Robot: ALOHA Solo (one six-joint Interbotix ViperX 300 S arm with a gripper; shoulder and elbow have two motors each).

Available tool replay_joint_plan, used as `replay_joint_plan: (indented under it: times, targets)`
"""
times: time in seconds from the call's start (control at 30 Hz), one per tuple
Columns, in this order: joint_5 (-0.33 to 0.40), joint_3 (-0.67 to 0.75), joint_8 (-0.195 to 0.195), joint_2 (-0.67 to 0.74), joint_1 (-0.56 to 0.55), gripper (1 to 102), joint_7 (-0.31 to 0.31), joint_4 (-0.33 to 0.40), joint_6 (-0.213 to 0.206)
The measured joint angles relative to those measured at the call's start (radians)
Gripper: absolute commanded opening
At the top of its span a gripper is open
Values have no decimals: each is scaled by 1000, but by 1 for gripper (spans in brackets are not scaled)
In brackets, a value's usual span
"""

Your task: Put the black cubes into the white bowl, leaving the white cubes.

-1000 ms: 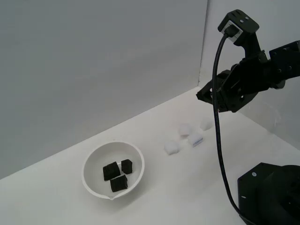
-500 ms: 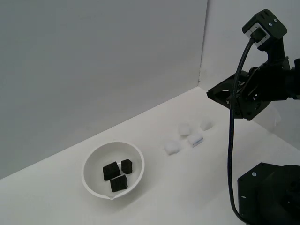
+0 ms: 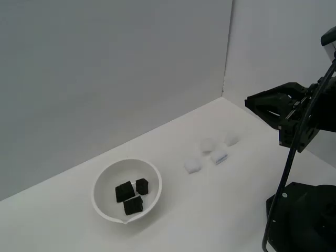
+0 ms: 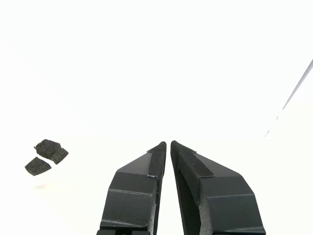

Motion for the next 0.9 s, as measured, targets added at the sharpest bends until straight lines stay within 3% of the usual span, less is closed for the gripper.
replay_joint_plan:
  times: [0.3,0.9]
  targets:
    - [18,147,2,147,78,3,8,18,-3]
    - [20,331,-2,328,87,3,20,18,6]
